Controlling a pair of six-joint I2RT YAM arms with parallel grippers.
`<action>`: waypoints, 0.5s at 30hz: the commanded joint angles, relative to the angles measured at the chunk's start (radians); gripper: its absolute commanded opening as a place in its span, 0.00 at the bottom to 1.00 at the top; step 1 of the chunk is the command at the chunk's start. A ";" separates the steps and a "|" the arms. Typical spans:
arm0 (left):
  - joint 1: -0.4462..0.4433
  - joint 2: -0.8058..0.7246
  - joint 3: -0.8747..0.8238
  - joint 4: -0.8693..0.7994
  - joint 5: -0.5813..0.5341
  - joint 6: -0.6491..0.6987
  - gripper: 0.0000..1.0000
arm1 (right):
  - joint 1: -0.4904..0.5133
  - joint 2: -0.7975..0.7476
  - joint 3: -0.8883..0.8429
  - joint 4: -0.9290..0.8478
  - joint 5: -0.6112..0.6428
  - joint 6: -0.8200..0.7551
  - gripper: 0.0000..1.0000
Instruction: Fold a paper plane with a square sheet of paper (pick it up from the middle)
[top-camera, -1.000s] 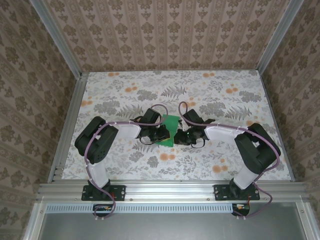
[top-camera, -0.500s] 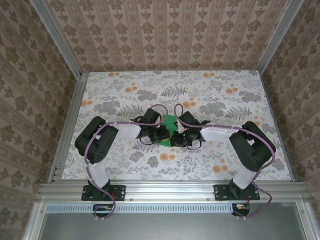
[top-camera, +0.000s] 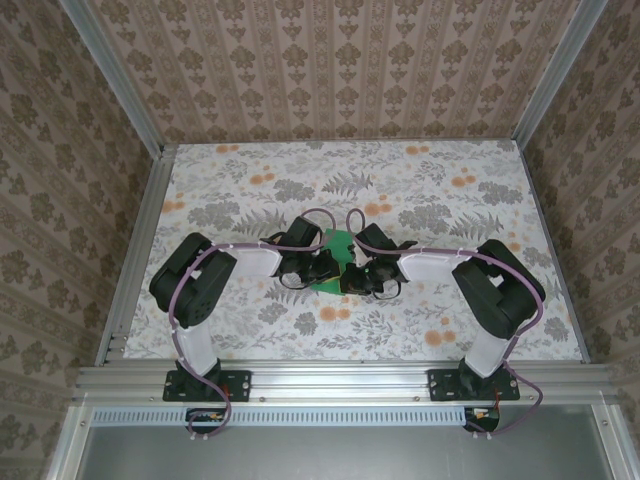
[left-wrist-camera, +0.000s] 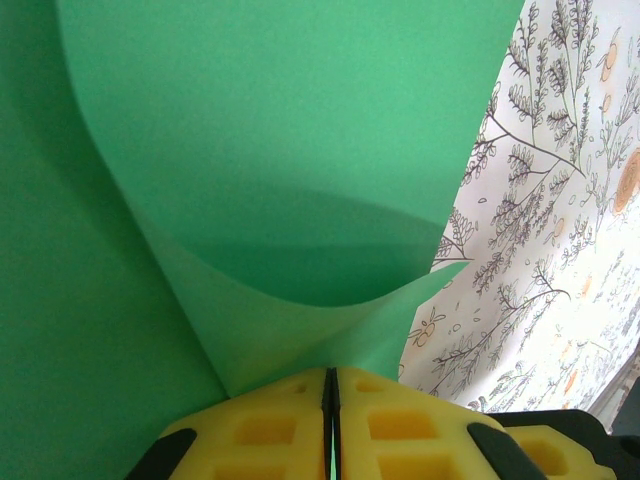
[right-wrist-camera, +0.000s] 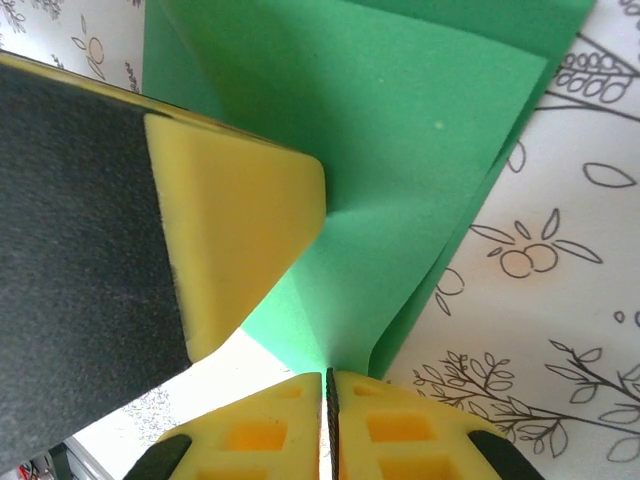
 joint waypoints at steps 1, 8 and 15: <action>-0.005 0.015 -0.004 -0.040 -0.036 -0.012 0.12 | 0.006 0.003 0.025 -0.061 0.034 -0.013 0.13; -0.006 0.014 -0.004 -0.042 -0.037 -0.017 0.11 | 0.013 -0.025 0.017 -0.035 0.009 -0.027 0.13; -0.005 0.017 -0.004 -0.042 -0.039 -0.020 0.11 | 0.022 -0.048 -0.013 0.037 -0.030 -0.022 0.12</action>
